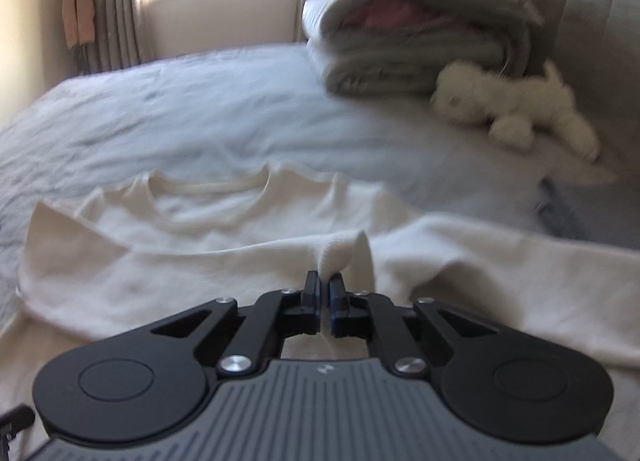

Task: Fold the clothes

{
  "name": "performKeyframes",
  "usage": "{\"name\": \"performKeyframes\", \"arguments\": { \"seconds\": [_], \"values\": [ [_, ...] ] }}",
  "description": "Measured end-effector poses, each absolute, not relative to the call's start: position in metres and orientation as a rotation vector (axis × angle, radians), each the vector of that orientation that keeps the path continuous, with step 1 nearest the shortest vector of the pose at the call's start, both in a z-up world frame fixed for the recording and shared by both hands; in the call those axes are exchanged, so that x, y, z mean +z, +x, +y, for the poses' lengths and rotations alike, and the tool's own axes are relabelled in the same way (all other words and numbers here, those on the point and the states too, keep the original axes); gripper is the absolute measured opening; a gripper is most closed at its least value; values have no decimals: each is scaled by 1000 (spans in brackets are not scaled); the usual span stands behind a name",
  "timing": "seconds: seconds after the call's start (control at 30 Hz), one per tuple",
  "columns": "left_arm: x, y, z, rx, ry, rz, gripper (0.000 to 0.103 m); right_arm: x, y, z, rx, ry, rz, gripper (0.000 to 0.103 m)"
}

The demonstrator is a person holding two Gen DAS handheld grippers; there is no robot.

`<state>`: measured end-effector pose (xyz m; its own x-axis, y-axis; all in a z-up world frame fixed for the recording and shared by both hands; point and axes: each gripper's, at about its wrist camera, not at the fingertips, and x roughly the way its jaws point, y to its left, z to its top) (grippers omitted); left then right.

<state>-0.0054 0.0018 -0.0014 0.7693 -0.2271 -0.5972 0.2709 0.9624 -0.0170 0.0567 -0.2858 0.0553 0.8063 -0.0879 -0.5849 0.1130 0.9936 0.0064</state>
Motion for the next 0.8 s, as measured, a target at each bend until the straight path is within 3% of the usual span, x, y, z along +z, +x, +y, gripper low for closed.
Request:
{"name": "performKeyframes", "arguments": {
  "seconds": [0.23,0.47,0.8],
  "values": [
    [-1,-5,2,-270,72,638,103,27,76,-291,-148,9,755,6],
    [-1,-5,2,-270,72,638,103,43,65,-284,-161,-4,651,7],
    [-1,-5,2,-270,72,638,103,32,67,-278,-148,-17,705,7]
  ]
}}
